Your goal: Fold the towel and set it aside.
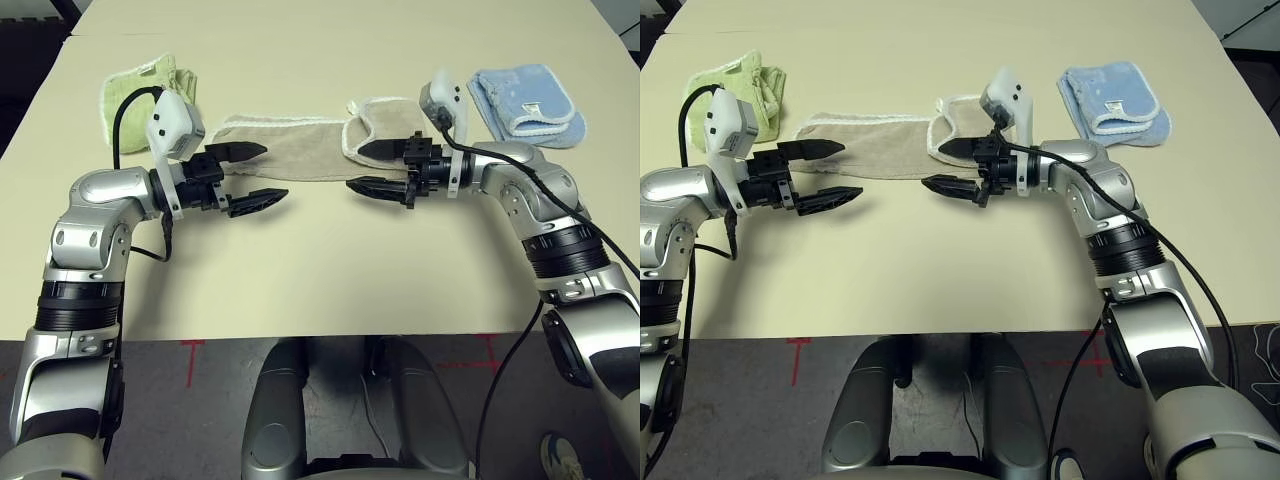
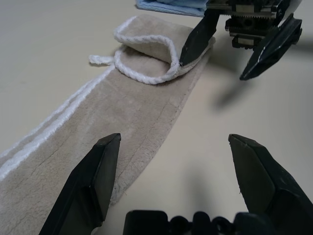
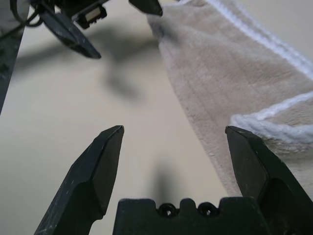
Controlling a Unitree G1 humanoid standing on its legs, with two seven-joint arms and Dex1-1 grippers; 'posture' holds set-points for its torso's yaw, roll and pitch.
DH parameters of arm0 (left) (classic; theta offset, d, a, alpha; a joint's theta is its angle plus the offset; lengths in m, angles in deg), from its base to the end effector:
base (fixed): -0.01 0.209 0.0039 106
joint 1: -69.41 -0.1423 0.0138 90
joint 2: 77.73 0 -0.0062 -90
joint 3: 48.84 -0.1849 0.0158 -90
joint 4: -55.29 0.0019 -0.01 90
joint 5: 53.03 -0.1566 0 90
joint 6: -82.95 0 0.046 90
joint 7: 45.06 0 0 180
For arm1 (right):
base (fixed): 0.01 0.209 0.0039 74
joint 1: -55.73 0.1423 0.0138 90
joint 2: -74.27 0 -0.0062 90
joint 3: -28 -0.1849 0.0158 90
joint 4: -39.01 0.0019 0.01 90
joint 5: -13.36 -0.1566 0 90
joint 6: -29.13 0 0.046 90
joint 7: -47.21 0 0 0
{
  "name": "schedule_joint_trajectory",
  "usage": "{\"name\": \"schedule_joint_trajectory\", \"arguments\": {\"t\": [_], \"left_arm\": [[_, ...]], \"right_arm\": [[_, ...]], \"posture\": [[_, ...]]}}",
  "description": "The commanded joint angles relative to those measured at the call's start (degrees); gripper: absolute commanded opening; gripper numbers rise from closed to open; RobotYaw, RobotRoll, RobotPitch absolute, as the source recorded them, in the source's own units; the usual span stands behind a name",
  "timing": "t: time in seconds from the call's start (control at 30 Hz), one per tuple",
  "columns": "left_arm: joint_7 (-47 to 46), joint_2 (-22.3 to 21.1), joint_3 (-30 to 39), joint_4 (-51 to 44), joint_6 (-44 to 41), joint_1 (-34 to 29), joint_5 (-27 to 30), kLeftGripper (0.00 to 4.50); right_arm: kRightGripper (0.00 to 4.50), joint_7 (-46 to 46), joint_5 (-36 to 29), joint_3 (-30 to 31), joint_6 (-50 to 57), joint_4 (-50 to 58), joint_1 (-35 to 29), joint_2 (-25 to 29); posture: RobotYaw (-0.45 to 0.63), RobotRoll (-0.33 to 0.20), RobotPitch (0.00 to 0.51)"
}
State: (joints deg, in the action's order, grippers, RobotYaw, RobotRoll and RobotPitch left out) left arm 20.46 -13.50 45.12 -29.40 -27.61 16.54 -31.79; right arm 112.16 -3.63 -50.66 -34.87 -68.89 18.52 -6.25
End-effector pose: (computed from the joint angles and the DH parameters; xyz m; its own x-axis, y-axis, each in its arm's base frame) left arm 0.3010 0.2581 0.2403 0.5140 -0.8452 -0.1465 0.8270 0.4430 0.3462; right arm 0.3498 -0.1523 0.2284 0.2761 0.9345 -0.2245 -0.9539 0.2378 -0.1831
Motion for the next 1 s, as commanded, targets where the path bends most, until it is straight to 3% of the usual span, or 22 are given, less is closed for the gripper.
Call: {"name": "schedule_joint_trajectory", "arguments": {"t": [0.03, 0.23, 0.53, 0.73, 1.0], "left_arm": [[0.09, -0.42, -0.73, -0.62, -0.5, -0.2, 0.08, 4.5], [0.07, -0.48, -0.73, -0.79, -0.73, -0.05, 0.13, 4.5], [0.23, -0.5, -0.51, -0.73, -0.28, -0.28, 0.16, 4.5], [0.43, -0.78, -0.22, -0.48, -0.46, -0.7, 0.33, 4.5], [-0.52, -1.63, 1.08, 0.58, -1.36, -2.13, 0.57, 4.5]], "right_arm": [[4.49, 2.2, 2.76, 1.96, -3.92, -1.0, -0.5, 1.04], [4.49, 1.58, 1.24, -2.26, -6.69, -2.93, 0.01, 0.51], [4.49, 6.88, -2.2, -14.14, -27.06, -17.11, -1.01, 4.15], [4.49, 15.31, -1.51, -15.77, -37.84, -24.98, -2.5, 8.34], [4.49, 23.33, -3.64, -17.04, -37.69, -25.89, -3.79, 10.45]], "posture": [[0.02, 0.0, 0.268], [0.02, 0.0, 0.264], [0.01, 0.0, 0.266], [0.01, 0.0, 0.27], [0.03, 0.0, 0.284]]}}
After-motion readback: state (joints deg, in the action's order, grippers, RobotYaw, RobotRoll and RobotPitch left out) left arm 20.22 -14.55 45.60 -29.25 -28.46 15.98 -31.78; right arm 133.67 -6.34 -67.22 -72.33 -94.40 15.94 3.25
